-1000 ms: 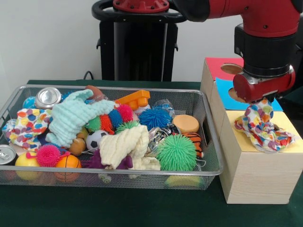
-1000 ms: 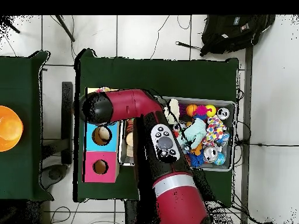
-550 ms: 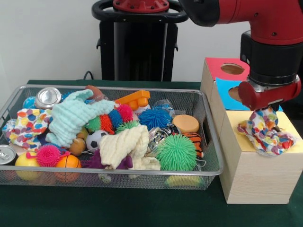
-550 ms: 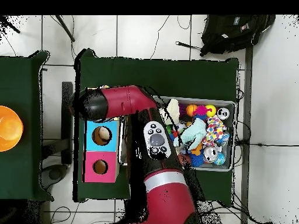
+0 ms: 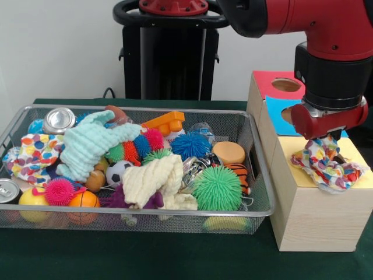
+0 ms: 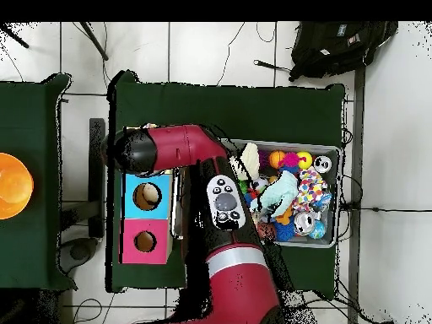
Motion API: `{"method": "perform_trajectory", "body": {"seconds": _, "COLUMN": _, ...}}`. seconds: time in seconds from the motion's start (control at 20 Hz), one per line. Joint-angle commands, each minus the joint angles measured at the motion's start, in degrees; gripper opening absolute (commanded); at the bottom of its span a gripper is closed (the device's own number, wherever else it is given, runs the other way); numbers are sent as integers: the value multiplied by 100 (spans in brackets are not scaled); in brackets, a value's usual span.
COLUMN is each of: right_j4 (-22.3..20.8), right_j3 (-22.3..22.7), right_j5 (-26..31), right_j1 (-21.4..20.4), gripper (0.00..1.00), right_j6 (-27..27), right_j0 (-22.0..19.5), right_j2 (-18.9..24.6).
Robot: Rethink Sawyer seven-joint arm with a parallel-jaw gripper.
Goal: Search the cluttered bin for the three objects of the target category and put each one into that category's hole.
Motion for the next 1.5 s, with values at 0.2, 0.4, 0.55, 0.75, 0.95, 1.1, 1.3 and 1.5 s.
{"method": "perform_trajectory", "body": {"seconds": 0.2, "right_j4": 53, "right_j3": 828, "right_j5": -719, "right_j1": 61, "gripper": 0, "right_j6": 852, "right_j0": -361, "right_j2": 77}}
{"method": "perform_trajectory", "body": {"seconds": 0.4, "right_j4": -12, "right_j3": 955, "right_j5": -1222, "right_j1": 157, "gripper": 0, "right_j6": 927, "right_j0": -370, "right_j2": 130}}
{"method": "perform_trajectory", "body": {"seconds": 0.55, "right_j4": 1, "right_j3": 997, "right_j5": -1417, "right_j1": 193, "gripper": 0, "right_j6": 992, "right_j0": -329, "right_j2": 101}}
{"method": "perform_trajectory", "body": {"seconds": 0.75, "right_j4": 112, "right_j3": 1205, "right_j5": -1055, "right_j1": -169, "gripper": 0, "right_j6": 1019, "right_j0": -221, "right_j2": -49}}
{"method": "perform_trajectory", "body": {"seconds": 0.95, "right_j4": 211, "right_j3": 1545, "right_j5": -655, "right_j1": -670, "gripper": 0, "right_j6": 942, "right_j0": -290, "right_j2": -113}}
{"method": "perform_trajectory", "body": {"seconds": 1.1, "right_j4": 298, "right_j3": 1625, "right_j5": -648, "right_j1": -741, "gripper": 100, "right_j6": 1000, "right_j0": -336, "right_j2": -116}}
{"method": "perform_trajectory", "body": {"seconds": 1.3, "right_j4": 378, "right_j3": 1673, "right_j5": -387, "right_j1": -946, "gripper": 100, "right_j6": 941, "right_j0": -291, "right_j2": -149}}
{"method": "perform_trajectory", "body": {"seconds": 1.5, "right_j4": 489, "right_j3": 1720, "right_j5": -137, "right_j1": -1196, "gripper": 100, "right_j6": 931, "right_j0": -246, "right_j2": -181}}
